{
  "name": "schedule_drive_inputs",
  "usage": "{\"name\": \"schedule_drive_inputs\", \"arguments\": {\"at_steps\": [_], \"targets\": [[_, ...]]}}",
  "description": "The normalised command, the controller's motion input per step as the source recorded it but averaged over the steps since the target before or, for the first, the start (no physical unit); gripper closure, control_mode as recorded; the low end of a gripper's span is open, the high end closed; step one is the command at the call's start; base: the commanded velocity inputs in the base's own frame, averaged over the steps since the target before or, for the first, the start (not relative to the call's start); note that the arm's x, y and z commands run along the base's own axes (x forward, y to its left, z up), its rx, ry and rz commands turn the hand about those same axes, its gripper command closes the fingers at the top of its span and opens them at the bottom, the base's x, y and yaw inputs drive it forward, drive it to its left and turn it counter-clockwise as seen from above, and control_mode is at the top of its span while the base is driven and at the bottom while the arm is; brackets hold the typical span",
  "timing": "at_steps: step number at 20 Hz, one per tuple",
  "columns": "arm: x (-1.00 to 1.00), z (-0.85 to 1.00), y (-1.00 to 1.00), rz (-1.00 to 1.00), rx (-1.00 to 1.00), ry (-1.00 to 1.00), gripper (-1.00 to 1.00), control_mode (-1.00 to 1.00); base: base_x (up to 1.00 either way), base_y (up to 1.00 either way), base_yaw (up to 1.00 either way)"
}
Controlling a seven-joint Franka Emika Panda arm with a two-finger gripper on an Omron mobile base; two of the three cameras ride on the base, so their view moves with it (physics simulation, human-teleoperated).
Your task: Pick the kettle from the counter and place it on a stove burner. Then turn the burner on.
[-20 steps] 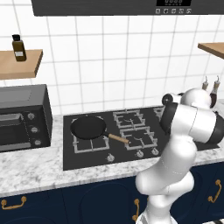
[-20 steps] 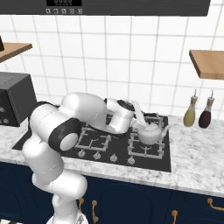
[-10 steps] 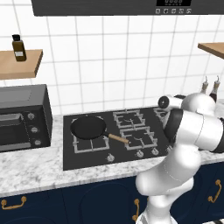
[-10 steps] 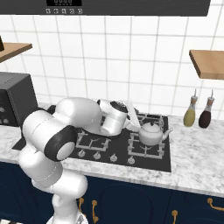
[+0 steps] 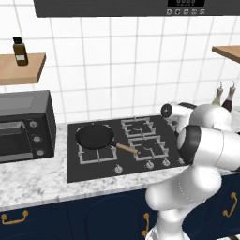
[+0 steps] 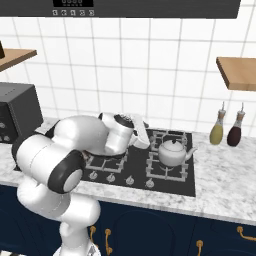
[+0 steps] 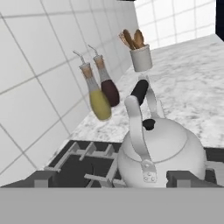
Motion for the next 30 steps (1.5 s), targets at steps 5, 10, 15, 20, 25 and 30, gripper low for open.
{"name": "schedule_drive_inputs", "arguments": {"at_steps": [5, 10, 15, 20, 25, 30], "targets": [[-0.34, 0.12, 0.17, 0.07, 0.0, 0.07, -1.0, -1.0, 0.0, 0.0, 0.0], [-0.63, 0.2, -0.21, 0.29, 0.03, 0.06, -1.0, -1.0, 0.0, 0.0, 0.0], [-0.59, 0.32, -0.29, 0.27, 0.04, 0.04, -1.0, -1.0, 0.0, 0.0, 0.0], [-0.62, 0.09, 0.03, 0.34, 0.03, 0.23, -1.0, -1.0, 0.0, 0.0, 0.0], [-0.63, 0.21, 0.03, 0.34, 0.0, 0.33, -1.0, -1.0, 0.0, 0.0, 0.0], [-0.57, 0.68, 0.04, 0.3, 0.0, 0.29, -1.0, -1.0, 0.0, 0.0, 0.0]]}}
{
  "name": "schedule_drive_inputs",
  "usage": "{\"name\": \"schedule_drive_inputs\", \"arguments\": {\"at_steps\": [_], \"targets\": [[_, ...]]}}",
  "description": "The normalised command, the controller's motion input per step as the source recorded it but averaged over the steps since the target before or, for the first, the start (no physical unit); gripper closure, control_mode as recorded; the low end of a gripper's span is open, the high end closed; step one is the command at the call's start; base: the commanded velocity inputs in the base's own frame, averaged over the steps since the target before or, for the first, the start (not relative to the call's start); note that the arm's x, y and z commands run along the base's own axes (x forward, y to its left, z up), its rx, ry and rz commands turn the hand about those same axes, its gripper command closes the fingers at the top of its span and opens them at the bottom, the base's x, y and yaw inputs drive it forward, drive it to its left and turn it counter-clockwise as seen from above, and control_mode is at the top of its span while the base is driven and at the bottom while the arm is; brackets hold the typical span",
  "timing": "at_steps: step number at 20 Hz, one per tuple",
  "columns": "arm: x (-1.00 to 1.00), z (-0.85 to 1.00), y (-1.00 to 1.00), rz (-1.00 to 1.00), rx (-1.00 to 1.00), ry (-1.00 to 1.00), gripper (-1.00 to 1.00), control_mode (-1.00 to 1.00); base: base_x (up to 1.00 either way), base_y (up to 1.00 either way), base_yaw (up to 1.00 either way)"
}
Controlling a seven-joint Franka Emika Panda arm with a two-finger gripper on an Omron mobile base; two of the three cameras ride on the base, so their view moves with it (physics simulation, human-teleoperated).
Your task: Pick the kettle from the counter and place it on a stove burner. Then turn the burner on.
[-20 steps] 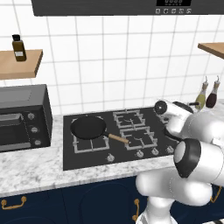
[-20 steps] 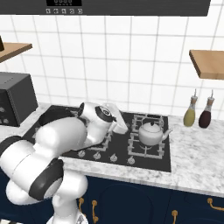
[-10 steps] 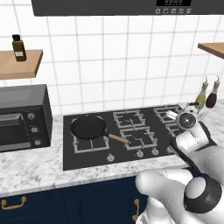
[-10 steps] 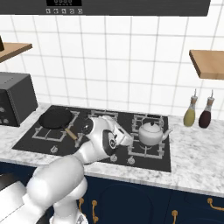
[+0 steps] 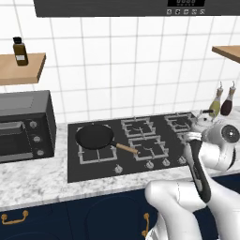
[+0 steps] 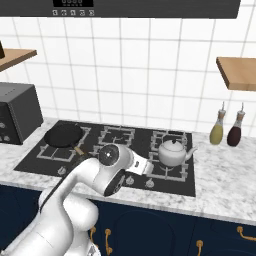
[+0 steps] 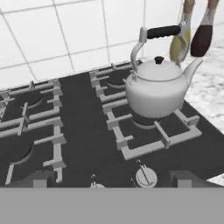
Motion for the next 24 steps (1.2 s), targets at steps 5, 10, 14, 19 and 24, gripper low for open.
{"name": "schedule_drive_inputs", "arguments": {"at_steps": [5, 10, 14, 19, 24], "targets": [[-0.26, 0.44, 0.0, 0.23, 0.01, 0.24, -1.0, -1.0, 0.0, 0.0, 0.0], [-0.02, 0.0, 0.0, 0.14, -0.01, 0.38, -1.0, -1.0, 0.0, 0.0, 0.0], [-0.12, -0.07, -0.29, 0.01, -0.02, 0.28, -1.0, -1.0, 0.0, 0.0, 0.0], [-0.07, -0.31, -0.5, 0.0, -0.01, 0.13, -1.0, -1.0, 0.0, 0.0, 0.0], [-0.01, -0.44, -0.25, 0.0, 0.01, 0.0, -1.0, -1.0, 0.0, 0.0, 0.0]]}}
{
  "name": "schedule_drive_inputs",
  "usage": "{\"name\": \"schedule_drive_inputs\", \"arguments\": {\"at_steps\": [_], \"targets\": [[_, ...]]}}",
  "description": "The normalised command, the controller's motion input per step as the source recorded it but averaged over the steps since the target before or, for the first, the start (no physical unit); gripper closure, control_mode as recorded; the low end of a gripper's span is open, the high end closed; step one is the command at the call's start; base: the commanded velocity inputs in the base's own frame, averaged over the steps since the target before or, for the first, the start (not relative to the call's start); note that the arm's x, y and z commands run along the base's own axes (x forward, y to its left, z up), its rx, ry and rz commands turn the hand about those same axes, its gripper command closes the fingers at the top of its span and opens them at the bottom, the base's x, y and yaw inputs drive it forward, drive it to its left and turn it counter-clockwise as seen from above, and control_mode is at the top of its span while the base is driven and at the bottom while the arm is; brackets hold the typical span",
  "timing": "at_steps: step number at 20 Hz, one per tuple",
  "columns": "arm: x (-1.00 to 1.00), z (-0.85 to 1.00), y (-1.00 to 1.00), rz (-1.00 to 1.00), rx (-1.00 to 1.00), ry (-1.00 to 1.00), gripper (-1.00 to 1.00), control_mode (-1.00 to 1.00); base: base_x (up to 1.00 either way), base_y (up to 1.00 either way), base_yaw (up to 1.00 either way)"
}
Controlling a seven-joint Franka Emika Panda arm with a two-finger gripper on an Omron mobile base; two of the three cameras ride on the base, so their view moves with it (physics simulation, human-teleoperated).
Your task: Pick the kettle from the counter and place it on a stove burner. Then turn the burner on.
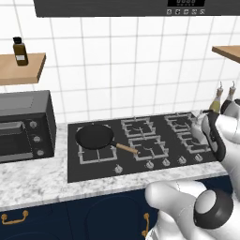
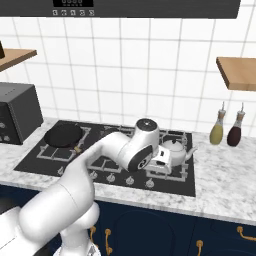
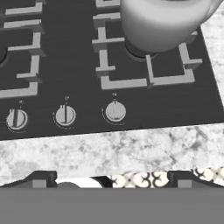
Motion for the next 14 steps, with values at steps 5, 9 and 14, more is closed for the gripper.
{"name": "schedule_drive_inputs", "arguments": {"at_steps": [5, 9, 14], "targets": [[0.0, -0.42, -0.02, 0.0, 0.0, 0.0, -1.0, -1.0, 0.0, 0.0, 0.0], [0.08, -0.38, 0.03, 0.0, 0.0, 0.01, -1.0, -1.0, 0.0, 0.0, 0.0], [0.16, -0.34, 0.04, 0.0, 0.0, 0.01, -1.0, -1.0, 0.0, 0.0, 0.0]]}}
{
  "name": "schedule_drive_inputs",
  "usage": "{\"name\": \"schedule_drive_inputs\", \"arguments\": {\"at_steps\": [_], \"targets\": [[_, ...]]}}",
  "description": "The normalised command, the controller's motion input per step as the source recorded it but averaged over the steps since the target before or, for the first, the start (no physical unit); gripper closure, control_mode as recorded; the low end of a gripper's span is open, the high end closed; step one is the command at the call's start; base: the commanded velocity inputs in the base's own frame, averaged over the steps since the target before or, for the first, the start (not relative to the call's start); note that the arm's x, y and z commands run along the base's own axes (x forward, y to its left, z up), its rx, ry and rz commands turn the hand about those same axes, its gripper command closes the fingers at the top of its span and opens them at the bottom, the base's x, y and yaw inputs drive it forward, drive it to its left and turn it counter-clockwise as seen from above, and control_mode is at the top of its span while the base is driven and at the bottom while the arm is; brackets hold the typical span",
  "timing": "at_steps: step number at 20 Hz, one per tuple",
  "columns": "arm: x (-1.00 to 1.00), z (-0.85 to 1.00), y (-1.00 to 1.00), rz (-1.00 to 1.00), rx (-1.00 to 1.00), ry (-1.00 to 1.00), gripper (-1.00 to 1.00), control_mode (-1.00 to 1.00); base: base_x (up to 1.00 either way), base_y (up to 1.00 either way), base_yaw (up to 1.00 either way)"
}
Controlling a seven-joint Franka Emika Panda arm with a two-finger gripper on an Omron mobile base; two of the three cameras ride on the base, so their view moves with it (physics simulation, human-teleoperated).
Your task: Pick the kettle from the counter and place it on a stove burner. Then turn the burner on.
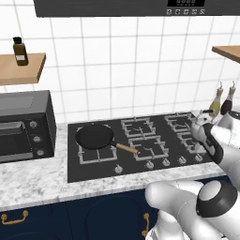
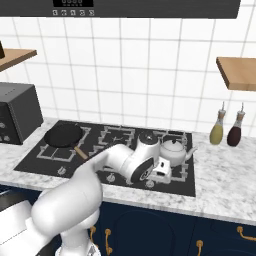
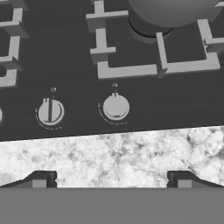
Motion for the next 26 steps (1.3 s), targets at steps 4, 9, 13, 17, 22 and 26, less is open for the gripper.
{"name": "schedule_drive_inputs", "arguments": {"at_steps": [4, 9, 13, 17, 22, 26], "targets": [[0.16, -0.33, 0.02, 0.0, 0.0, 0.0, -1.0, -1.0, 0.0, 0.0, 0.0], [0.15, -0.29, 0.0, 0.0, 0.0, 0.0, -1.0, -1.0, 0.0, 0.0, 0.0], [0.17, -0.21, 0.0, 0.0, 0.0, 0.0, -1.0, -1.0, 0.0, 0.0, 0.0], [0.18, -0.14, 0.0, 0.0, 0.0, 0.0, -1.0, -1.0, 0.0, 0.0, 0.0], [0.15, -0.13, 0.0, 0.0, 0.0, 0.0, -1.0, -1.0, 0.0, 0.0, 0.0], [0.14, -0.13, 0.0, 0.0, 0.0, 0.0, -1.0, -1.0, 0.0, 0.0, 0.0]]}}
